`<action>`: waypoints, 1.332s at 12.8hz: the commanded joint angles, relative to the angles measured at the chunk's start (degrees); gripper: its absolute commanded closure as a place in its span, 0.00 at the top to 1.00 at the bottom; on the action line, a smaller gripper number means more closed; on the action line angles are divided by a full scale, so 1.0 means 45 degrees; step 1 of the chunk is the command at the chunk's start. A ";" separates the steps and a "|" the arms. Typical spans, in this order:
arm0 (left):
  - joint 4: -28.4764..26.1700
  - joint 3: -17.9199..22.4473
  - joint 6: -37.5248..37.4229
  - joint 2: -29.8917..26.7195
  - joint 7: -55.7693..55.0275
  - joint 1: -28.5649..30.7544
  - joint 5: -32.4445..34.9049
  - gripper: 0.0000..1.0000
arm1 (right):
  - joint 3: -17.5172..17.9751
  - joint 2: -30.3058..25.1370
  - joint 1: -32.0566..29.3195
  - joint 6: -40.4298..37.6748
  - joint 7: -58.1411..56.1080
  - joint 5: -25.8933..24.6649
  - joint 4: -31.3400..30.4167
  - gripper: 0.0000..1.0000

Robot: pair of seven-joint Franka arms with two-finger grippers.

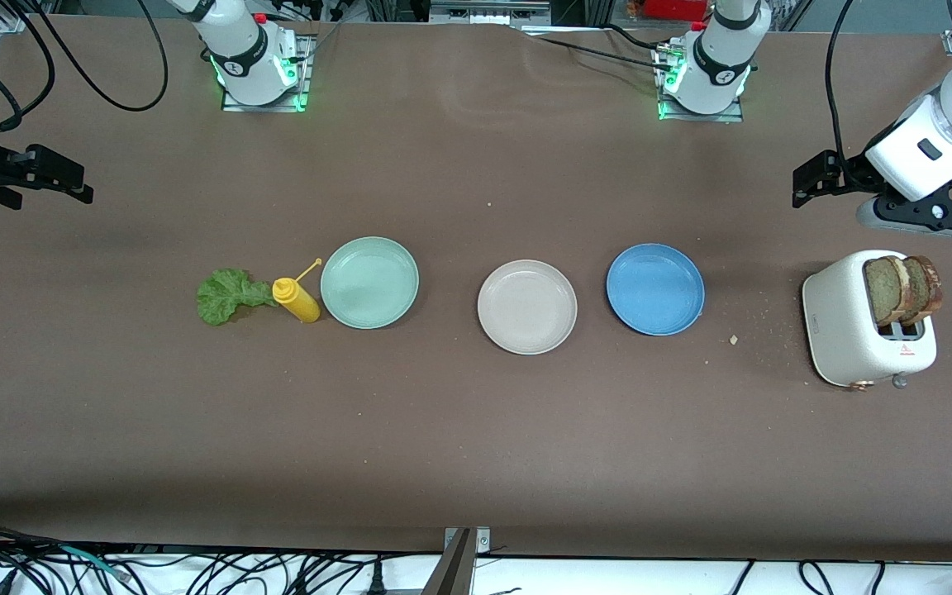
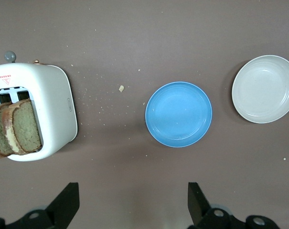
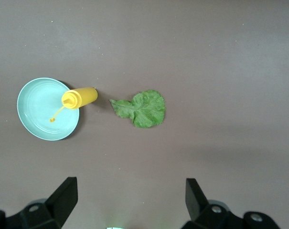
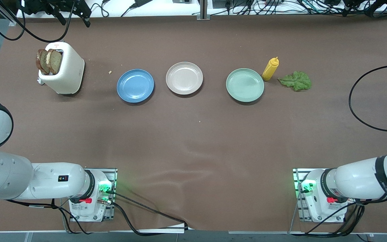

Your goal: Make sandwich in beige plate with both arms

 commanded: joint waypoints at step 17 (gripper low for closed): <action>-0.3413 -0.0093 0.6072 0.1759 0.3171 0.4099 0.1777 1.00 | 0.0322 0.0324 0.0066 -0.0310 0.0040 -0.0018 0.0086 1.00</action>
